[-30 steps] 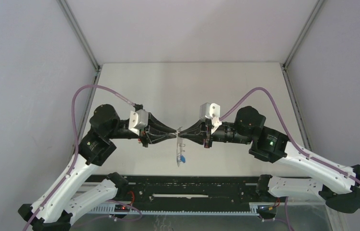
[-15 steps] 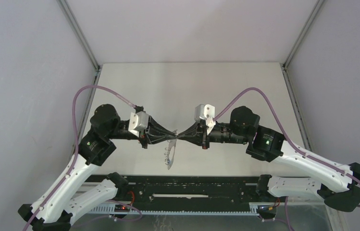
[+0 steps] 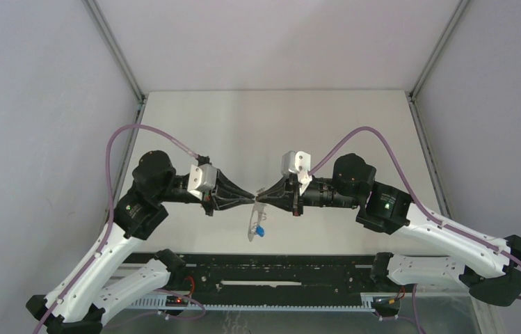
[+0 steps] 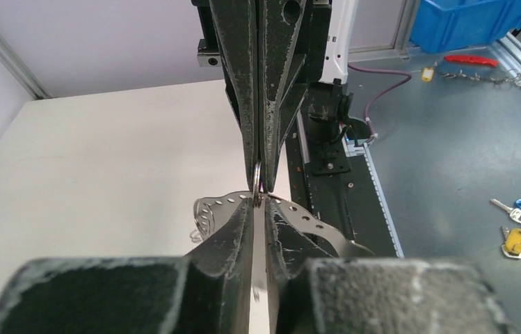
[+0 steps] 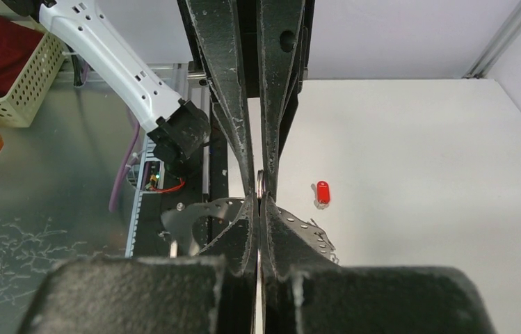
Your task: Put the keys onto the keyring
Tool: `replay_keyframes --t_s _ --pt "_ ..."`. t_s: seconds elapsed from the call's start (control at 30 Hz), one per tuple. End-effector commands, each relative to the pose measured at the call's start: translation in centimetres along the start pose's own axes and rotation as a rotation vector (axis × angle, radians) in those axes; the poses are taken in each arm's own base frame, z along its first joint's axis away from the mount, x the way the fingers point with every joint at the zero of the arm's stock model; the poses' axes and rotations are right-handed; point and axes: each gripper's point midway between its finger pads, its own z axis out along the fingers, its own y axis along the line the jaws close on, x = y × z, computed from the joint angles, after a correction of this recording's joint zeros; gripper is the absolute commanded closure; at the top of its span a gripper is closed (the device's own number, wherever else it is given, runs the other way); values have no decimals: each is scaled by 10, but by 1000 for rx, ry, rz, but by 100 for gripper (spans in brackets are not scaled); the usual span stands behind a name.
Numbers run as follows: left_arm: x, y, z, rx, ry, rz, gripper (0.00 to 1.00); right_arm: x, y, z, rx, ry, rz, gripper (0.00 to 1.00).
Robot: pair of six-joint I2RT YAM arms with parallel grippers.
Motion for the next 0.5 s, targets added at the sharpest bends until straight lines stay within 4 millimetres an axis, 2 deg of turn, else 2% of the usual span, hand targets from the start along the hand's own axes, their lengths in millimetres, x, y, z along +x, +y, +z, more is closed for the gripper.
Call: replay_keyframes --t_s 0.0,0.1,0.27,0.47 --pt "-28 1 -4 -15 -43 73 87 -31 3 0 -11 -88 -30 100" --pt "-27 2 -3 -19 -42 54 90 -31 3 2 -14 -90 -29 100" --pt "-29 -1 -4 -12 -52 56 89 -29 3 7 -18 -85 -21 100" --pt "-27 -7 -4 20 -49 73 100 -28 1 7 -6 -72 -13 100"
